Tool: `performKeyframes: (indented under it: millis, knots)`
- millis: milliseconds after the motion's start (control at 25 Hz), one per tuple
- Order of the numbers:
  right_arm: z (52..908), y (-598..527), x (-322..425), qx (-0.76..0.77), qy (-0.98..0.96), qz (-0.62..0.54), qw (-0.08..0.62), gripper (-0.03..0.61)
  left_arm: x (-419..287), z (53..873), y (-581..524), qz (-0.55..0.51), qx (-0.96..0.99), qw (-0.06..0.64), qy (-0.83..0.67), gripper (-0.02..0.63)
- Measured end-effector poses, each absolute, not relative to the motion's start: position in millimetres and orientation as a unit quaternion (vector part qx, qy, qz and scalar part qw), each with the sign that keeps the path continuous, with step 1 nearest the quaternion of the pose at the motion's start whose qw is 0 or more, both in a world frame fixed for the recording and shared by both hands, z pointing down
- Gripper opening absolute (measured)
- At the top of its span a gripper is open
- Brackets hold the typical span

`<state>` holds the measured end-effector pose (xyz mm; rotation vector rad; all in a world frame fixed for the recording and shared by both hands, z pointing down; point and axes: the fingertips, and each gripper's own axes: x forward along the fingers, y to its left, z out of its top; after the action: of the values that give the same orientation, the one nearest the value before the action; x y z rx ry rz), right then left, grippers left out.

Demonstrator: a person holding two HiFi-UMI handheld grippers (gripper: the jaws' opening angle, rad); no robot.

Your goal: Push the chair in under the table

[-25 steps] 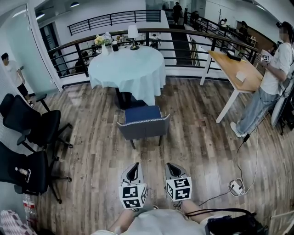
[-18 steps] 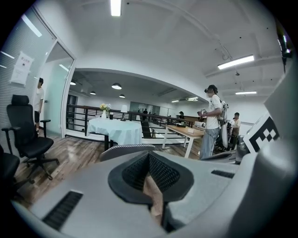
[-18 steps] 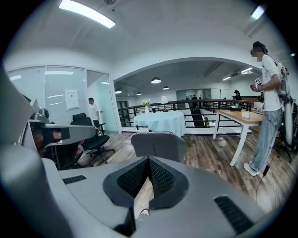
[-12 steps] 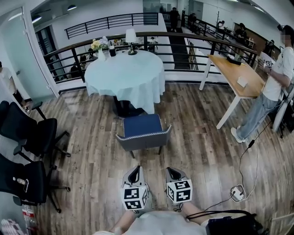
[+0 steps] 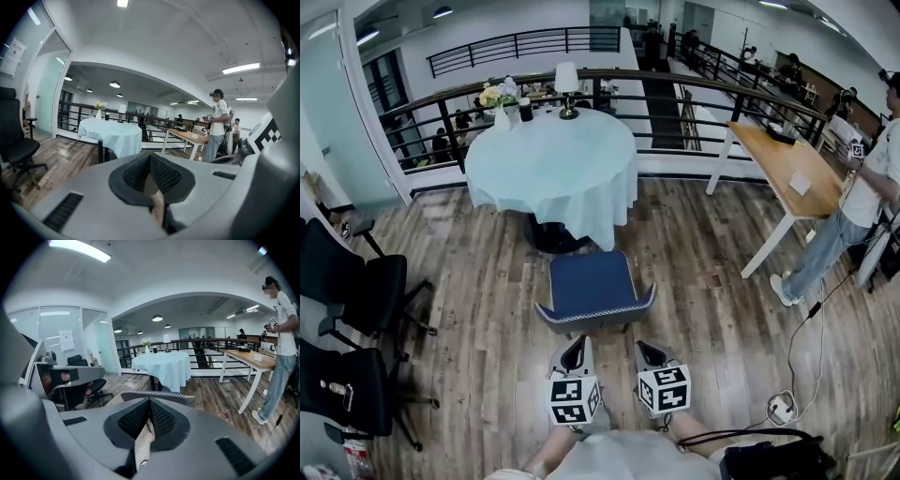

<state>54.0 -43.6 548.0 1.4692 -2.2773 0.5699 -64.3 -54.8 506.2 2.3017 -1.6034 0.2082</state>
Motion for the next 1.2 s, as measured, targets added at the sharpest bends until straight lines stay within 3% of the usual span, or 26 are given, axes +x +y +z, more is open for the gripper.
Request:
performKeyframes:
  millis: [600, 1200]
  knots:
    - [550.3, -146.4, 39.1, 0.534, -0.797, 0.204, 0.194, 0.017, -78.3, 515.3, -159.5, 0.081, 0.816, 0.177, -0.545, 0.003]
    - [566.1, -183.5, 44.7, 0.477, -0.824, 0.244, 0.188, 0.017, -63.1, 538.0, -182.2, 0.111, 0.798, 0.209, -0.554, 0.003]
